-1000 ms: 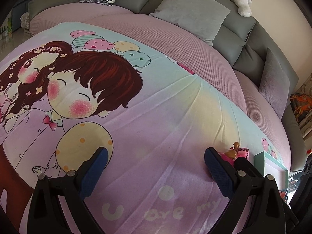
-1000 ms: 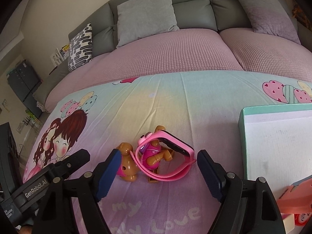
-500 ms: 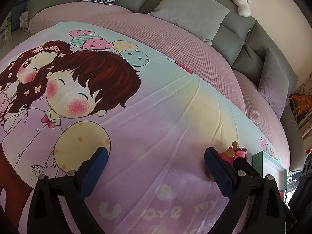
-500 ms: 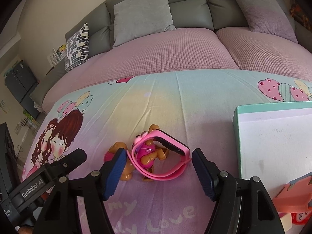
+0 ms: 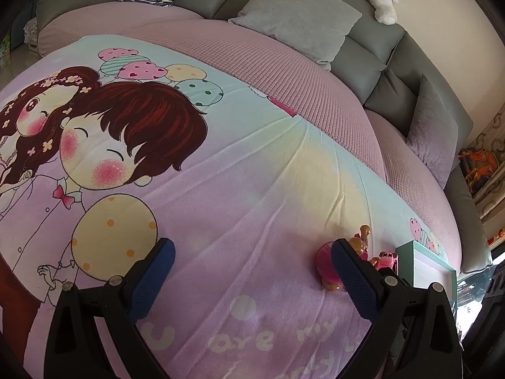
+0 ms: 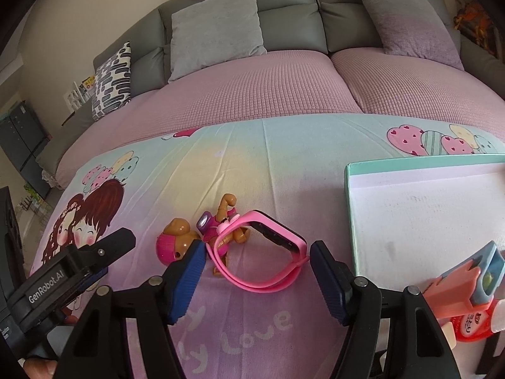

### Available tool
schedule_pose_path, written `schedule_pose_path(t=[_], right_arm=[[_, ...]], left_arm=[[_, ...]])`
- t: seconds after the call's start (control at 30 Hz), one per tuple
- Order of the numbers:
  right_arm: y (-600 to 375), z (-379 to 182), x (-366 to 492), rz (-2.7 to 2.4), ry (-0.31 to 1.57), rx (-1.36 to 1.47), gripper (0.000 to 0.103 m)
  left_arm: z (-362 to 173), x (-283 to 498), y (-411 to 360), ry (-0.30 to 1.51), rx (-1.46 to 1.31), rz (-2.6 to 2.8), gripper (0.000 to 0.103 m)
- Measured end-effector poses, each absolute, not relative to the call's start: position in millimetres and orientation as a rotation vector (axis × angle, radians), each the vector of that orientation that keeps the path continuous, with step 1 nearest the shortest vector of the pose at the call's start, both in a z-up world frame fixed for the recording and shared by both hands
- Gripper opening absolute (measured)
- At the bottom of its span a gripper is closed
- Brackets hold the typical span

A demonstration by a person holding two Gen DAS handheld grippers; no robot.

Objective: Organize rigid objects
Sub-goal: 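Grasp the toy doll with the left tool while the right tool grasps the pink watch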

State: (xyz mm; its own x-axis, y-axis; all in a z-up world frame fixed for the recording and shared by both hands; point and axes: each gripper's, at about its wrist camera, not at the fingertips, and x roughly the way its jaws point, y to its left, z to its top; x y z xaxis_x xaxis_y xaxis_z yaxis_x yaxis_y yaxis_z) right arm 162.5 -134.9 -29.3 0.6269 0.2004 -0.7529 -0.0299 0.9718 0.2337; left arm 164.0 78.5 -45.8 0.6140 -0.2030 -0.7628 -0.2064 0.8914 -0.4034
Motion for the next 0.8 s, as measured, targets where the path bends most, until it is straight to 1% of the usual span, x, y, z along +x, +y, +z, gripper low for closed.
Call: schedule_pose_path(t=[0.53, 0.8], right_arm=[[-146, -6, 140, 0.058, 0.838, 0.151, 0.071], [-148, -8, 142, 0.043, 0.844, 0.132, 0.071]], left_arm=[[-41, 170, 47, 0.897, -0.486, -0.128, 0.099], [-47, 173, 34, 0.905, -0.516, -0.196, 0.097]])
